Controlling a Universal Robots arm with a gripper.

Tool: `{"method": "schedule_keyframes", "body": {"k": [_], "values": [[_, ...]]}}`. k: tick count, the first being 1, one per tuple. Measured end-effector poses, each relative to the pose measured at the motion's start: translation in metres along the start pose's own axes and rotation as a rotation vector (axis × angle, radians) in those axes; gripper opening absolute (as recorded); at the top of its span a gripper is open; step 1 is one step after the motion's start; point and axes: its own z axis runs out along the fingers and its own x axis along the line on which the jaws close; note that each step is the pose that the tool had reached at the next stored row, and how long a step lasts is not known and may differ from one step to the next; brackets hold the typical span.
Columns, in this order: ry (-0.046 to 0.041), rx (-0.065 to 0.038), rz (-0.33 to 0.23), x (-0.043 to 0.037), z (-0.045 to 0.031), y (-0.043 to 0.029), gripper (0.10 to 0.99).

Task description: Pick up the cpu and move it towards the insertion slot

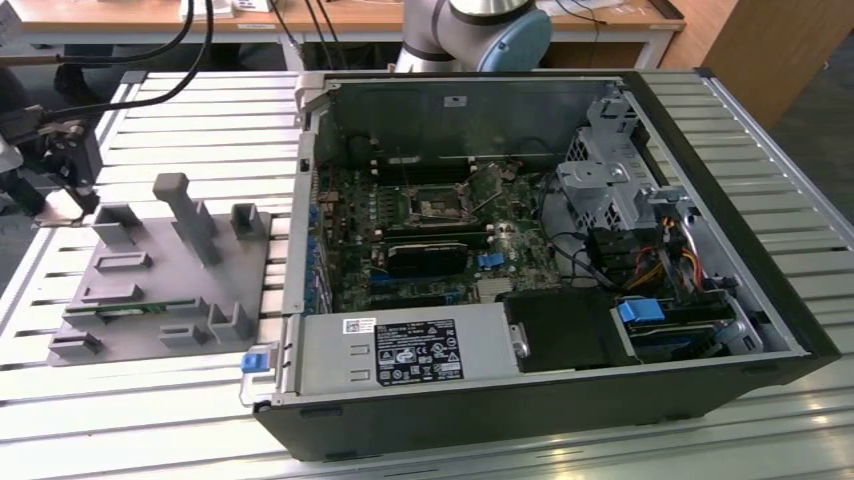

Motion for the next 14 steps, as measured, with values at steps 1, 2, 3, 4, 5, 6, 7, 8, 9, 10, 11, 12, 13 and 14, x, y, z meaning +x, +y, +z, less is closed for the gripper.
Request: {"method": "schedule_keyframes", "body": {"k": [1,2,3,4,5,6,7,8,9,10,11,12,13,14], "values": [[-0.0001,0.0,0.0,0.0,-0.0004,0.0001,0.541],[0.0,0.0,0.0,0.0,-0.0009,0.0001,0.541],[0.0001,0.0,0.0,0.0,-0.0015,0.0002,0.541],[0.0001,0.0,0.0,0.0,-0.0019,0.0004,0.541],[0.0,0.0,0.0,0.0,-0.0025,0.0004,0.541],[0.0001,0.0,0.0,0.0,-0.003,0.0005,0.541],[0.0002,0.0,0.0,0.0,-0.0036,0.0006,0.541],[0.0001,0.0,0.0,0.0,-0.0041,0.0007,0.541],[0.0002,0.0,0.0,0.0,-0.0048,0.0007,0.541],[0.0001,0.0,0.0,0.0,-0.0054,0.0008,0.541],[0.0001,0.0,0.0,0.0,-0.0061,0.0009,0.541],[0.0,0.0,0.0,0.0,-0.0068,0.0009,0.541],[0.0,0.0,0.0,0.0,-0.0074,0.001,0.541],[0.0001,0.0,0.0,0.0001,-0.0081,0.0011,0.541]]}}
